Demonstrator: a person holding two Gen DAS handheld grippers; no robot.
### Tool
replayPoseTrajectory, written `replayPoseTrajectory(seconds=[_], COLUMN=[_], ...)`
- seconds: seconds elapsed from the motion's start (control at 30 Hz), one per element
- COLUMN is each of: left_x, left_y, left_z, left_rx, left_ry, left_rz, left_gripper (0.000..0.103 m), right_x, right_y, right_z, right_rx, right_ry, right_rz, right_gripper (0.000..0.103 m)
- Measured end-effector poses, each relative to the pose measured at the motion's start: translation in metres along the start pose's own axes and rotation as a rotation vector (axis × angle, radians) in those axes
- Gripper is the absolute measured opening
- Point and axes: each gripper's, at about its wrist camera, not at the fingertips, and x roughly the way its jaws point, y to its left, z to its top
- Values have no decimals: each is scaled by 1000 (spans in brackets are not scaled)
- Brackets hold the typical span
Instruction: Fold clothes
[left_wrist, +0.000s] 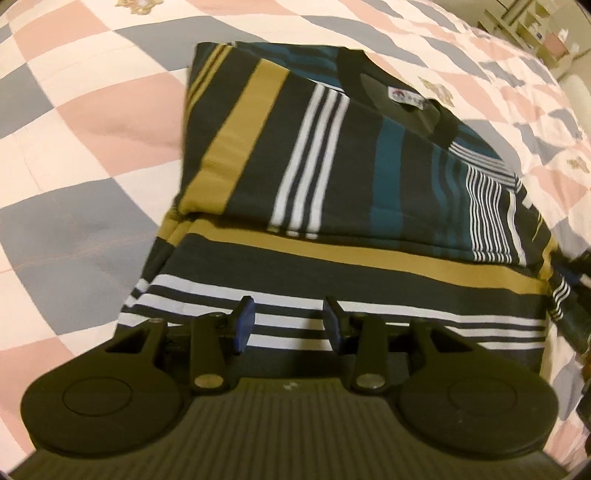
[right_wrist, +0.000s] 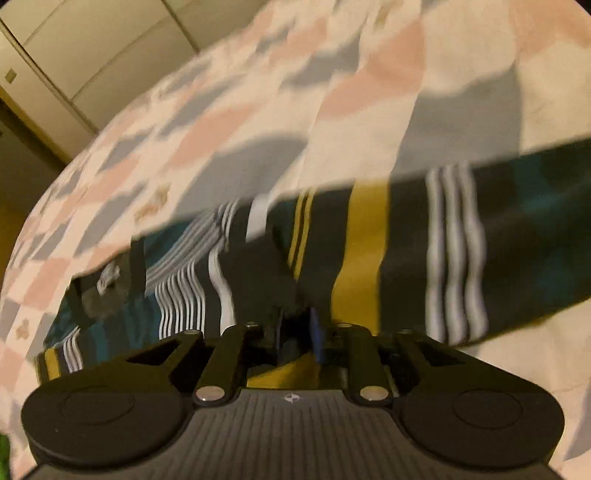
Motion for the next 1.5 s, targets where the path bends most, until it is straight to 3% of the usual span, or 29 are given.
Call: replayPoseTrajectory(seconds=[0.1, 0.13, 0.2, 0.27, 0.37, 0.4, 0.43, 0.6, 0.83, 1.0, 1.23, 1.27, 1.33, 1.5], left_x=[8, 11, 15, 14, 18, 19, 20, 25, 43, 58, 69, 69, 69, 62], left_y=[-17, -23, -37, -50, -72, -80, -88, -128, -202, -261, -301, -302, -299, -272], left_z=[3, 4, 6, 5, -4, -7, -10, -14, -9, 2, 25, 27, 29, 34], left_rx=[42, 57, 87, 115, 149, 161, 172, 228, 326, 416, 448, 447, 444, 399], left_ry=[8, 15, 24, 23, 45, 53, 60, 72, 78, 55, 35, 35, 36, 39], left_rz=[8, 17, 27, 17, 17, 20, 21, 6, -30, -64, -65, -65, -61, -42], left_gripper=[35, 35, 35, 37, 40, 40, 40, 40, 41, 44, 46, 46, 46, 46], right_x=[8, 19, 36, 22, 0, -3, -6, -49, -121, -142, -137, -136, -132, -143], right_y=[1, 1, -9, -25, -44, -55, -71, -184, -303, -342, -373, -376, -374, -325], right_z=[-2, -4, -7, -5, -8, -12, -15, -25, -18, -15, -7, -6, 0, 20], right_rx=[-46, -64, -28, 85, 117, 131, 159, 493, 701, 743, 822, 828, 784, 544], right_ry=[57, 119, 195, 154, 131, 148, 152, 53, -191, -273, -310, -317, -285, -289], right_rz=[126, 92, 24, 89, 157, 134, 107, 24, -107, -126, -88, -67, -72, -224], right_gripper=[19, 19, 1, 7, 31, 39, 38, 41, 49, 55, 55, 53, 13, 10])
